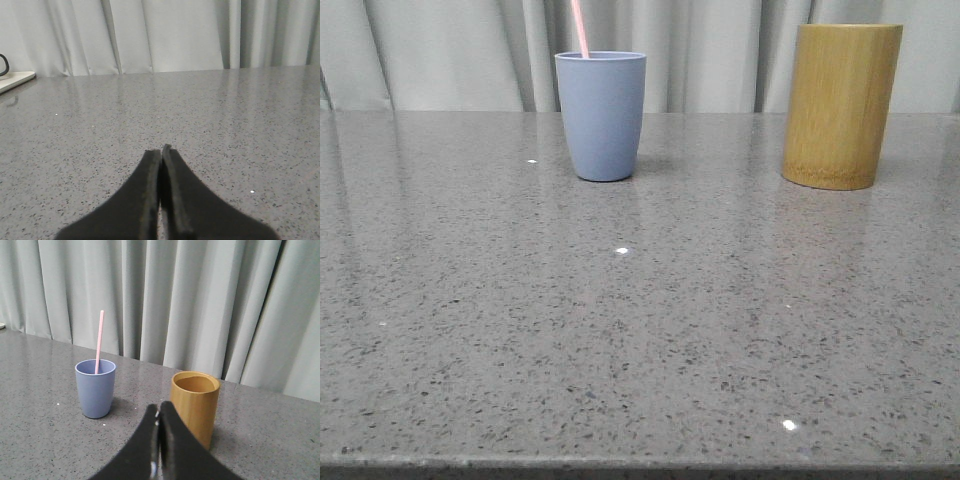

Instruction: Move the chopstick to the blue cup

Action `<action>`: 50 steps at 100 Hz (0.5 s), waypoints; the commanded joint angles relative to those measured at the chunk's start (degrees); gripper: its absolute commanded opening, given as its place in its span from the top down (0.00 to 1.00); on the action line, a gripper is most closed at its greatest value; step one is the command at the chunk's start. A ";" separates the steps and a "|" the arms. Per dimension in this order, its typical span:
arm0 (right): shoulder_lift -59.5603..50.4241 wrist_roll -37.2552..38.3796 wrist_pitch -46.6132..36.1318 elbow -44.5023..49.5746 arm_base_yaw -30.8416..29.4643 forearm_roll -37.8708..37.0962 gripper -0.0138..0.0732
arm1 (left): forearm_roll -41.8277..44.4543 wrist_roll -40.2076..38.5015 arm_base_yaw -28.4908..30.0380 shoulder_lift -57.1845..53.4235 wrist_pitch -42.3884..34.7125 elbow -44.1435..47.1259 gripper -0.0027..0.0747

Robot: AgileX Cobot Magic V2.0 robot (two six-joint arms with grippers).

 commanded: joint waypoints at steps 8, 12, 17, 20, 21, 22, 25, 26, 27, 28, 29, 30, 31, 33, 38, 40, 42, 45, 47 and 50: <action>0.66 -0.22 -4.09 -1.51 -0.40 -0.67 0.91 | -0.57 -0.27 0.14 -1.97 -3.89 0.58 0.99; 0.66 -0.22 -4.09 -1.51 -0.40 -0.67 0.91 | -0.57 -0.27 0.14 -1.97 -3.89 0.58 0.99; 0.66 -0.22 -4.09 -1.51 -0.40 -0.67 0.91 | -0.57 -0.27 0.14 -1.97 -3.89 0.58 0.99; 0.66 -0.22 -4.09 -1.51 -0.40 -0.67 0.91 | -0.57 -0.27 0.14 -1.97 -3.89 0.58 0.99; 0.66 -0.22 -4.09 -1.51 -0.40 -0.67 0.91 | -0.57 -0.27 0.14 -1.97 -3.89 0.58 0.99; 0.66 -0.22 -4.09 -1.51 -0.40 -0.67 0.91 | -0.57 -0.27 0.14 -1.97 -3.89 0.58 0.99; 0.66 -0.22 -4.09 -1.51 -0.40 -0.67 0.91 | -0.57 -0.27 0.14 -1.97 -3.89 0.58 0.99; 0.66 -0.22 -4.09 -1.51 -0.40 -0.67 0.91 | -0.57 -0.27 0.14 -1.97 -3.89 0.58 0.99; 0.66 -0.22 -4.09 -1.51 -0.40 -0.67 0.91 | -0.57 -0.27 0.14 -1.97 -3.89 0.58 0.99; 0.66 -0.22 -4.09 -1.51 -0.40 -0.67 0.91 | -0.57 -0.27 0.14 -1.97 -3.89 0.58 0.99; 0.66 -0.22 -4.09 -1.51 -0.40 -0.67 0.91 | -0.57 -0.27 0.14 -1.97 -3.89 0.58 0.99; 0.66 -0.22 -4.09 -1.51 -0.40 -0.67 0.91 | -0.57 -0.27 0.14 -1.97 -3.89 0.58 0.99; 0.66 -0.22 -4.09 -1.51 -0.40 -0.67 0.91 | -0.57 -0.27 0.14 -1.97 -3.89 0.58 0.99; 0.66 -0.22 -4.09 -1.51 -0.40 -0.67 0.91 | -0.57 -0.27 0.14 -1.97 -3.89 0.58 0.99; 0.66 -0.22 -4.09 -1.51 -0.40 -0.67 0.91 | -0.57 -0.27 0.14 -1.97 -3.89 0.58 0.99; 0.66 -0.22 -4.17 -1.38 -0.40 -0.67 0.91 | -0.57 -0.27 0.14 -1.97 -3.89 0.58 0.99; 0.66 -0.22 -4.51 -1.07 -0.40 -0.67 0.91 | -0.57 -0.27 0.14 -1.97 -3.89 0.58 0.99; 0.66 -0.22 -5.01 -0.73 -0.40 -0.67 0.91 | -0.57 -0.27 0.14 -1.97 -3.89 0.58 0.99; 0.66 -0.22 -5.38 -0.31 -0.47 -0.72 0.91 | -0.57 -0.27 0.14 -1.97 -3.89 0.58 0.99; 0.66 -0.28 -6.49 0.62 -0.65 -0.73 0.91 | -0.57 -0.27 0.14 -1.97 -3.89 0.58 0.99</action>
